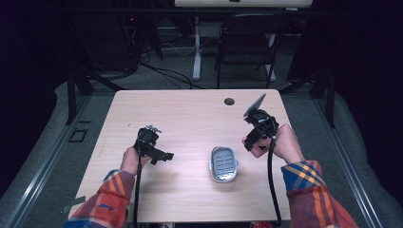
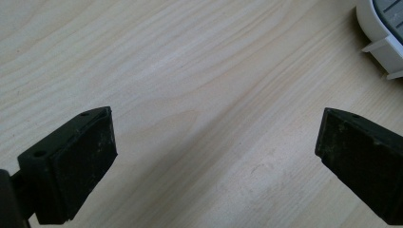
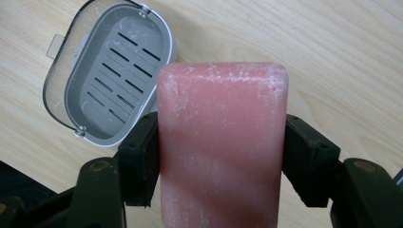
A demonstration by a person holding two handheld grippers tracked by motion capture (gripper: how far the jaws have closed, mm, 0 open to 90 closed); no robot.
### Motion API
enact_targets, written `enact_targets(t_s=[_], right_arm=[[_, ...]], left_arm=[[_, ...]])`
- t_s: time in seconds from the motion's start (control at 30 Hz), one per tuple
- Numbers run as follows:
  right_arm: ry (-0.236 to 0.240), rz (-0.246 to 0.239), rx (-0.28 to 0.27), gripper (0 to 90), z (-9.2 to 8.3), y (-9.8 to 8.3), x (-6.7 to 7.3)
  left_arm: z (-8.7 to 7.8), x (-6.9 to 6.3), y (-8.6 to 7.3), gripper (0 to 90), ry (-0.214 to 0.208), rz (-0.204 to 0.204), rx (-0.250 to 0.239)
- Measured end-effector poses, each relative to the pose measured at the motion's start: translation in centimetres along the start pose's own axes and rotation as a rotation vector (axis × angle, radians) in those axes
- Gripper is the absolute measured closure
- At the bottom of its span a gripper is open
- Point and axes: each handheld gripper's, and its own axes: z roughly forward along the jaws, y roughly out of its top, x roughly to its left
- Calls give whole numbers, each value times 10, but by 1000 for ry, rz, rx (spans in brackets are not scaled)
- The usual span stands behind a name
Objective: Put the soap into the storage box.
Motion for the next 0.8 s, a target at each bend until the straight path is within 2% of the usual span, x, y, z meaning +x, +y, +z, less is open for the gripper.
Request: enact_targets(t_s=[0.17, 0.47, 0.8], right_arm=[[2, -14, 15, 364, 0, 4, 4], [3, -27, 5, 364, 4, 9, 13], [12, -56, 36, 364, 10, 17, 25]], left_arm=[[0, 0, 1, 0, -2, 2, 1], [1, -1, 1, 0, -4, 1, -2], [1, 0, 1, 0, -5, 2, -1]])
